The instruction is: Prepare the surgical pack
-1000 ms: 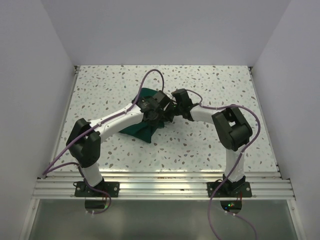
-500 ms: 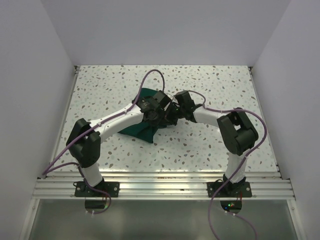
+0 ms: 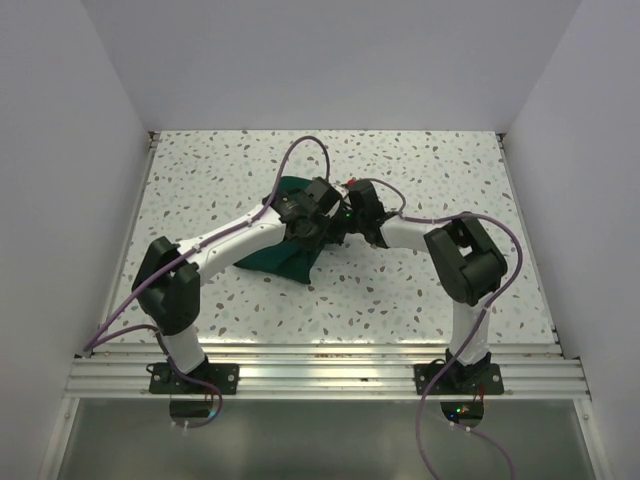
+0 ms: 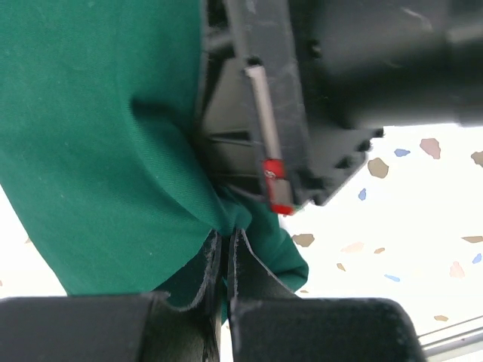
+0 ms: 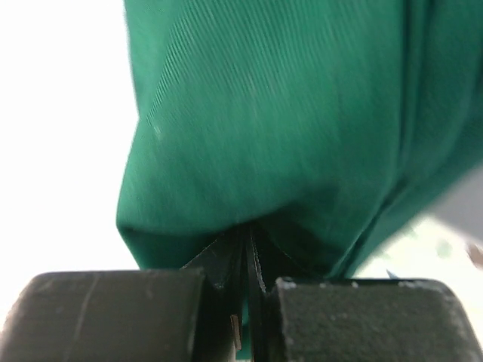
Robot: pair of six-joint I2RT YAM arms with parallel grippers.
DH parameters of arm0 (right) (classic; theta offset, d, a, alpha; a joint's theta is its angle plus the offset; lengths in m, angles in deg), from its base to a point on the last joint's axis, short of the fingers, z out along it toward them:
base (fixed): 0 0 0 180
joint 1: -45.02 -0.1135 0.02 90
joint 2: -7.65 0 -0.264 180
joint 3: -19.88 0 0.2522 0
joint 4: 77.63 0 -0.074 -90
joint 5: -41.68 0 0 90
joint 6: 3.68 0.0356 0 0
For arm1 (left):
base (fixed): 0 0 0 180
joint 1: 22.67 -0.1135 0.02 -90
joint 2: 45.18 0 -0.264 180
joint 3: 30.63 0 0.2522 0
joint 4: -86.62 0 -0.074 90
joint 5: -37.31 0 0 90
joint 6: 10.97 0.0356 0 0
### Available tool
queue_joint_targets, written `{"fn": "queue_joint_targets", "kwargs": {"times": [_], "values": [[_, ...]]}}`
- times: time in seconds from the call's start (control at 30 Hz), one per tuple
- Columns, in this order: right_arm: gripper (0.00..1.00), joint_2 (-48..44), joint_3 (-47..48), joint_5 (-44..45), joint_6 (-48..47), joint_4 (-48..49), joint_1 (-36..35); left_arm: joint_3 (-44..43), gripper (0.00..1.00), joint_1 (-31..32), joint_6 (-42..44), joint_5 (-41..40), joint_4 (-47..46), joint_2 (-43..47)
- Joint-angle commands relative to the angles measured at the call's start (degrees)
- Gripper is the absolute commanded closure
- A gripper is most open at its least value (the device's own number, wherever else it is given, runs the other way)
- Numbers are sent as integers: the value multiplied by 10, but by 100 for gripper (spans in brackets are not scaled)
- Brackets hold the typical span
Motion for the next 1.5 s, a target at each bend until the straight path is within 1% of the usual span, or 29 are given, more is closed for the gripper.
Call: {"fn": "queue_joint_targets", "kwargs": {"times": [0.0,0.1,0.13,0.2,0.23,0.3,0.33,0.37,0.4,0.43,0.5,0.67,0.77,0.87,0.9,0.97,1.07,1.1,1.23,1.33,1.43,1.47], "values": [[98,22,2,16,54,129,-7,-38,100,4,12,40,-42,29],[98,31,-1,39,74,170,-6,-27,100,4,11,43,-43,32],[98,33,1,49,73,168,-7,-25,100,4,10,43,-44,33],[99,42,13,56,55,101,-5,-10,100,4,10,48,-46,35],[98,41,16,60,46,86,-4,-7,100,5,9,49,-51,35],[97,31,13,85,-3,25,-1,1,100,4,7,50,-49,33],[97,25,16,92,-24,-8,3,4,100,4,6,50,-51,32],[96,19,25,97,-64,-35,6,9,100,4,4,50,-51,33],[95,18,26,99,-79,-62,10,12,100,4,3,50,-52,35],[93,17,26,102,-109,-73,19,14,100,4,1,51,-54,35],[90,10,24,104,-128,-97,29,23,100,4,-1,52,-61,42],[89,-3,-4,64,-130,-69,52,28,100,4,-1,50,-58,46],[91,8,-13,46,-95,-1,54,29,100,3,-2,50,-60,50],[92,24,-18,44,-53,45,54,35,100,3,1,54,-62,53],[93,36,-18,44,-42,81,54,36,100,3,2,55,-62,52],[94,50,-7,42,-19,101,54,41,100,3,3,60,-62,51],[95,72,-5,47,26,183,59,49,100,3,3,75,-66,45],[95,75,-3,51,32,193,61,52,100,3,3,78,-69,44],[95,86,12,60,36,207,85,69,100,5,2,91,-79,41],[96,94,29,47,34,187,105,77,100,4,1,93,-86,42],[95,92,44,32,12,138,115,79,100,4,2,98,-86,37],[94,89,47,25,3,101,115,79,100,4,3,100,-87,35]]}}
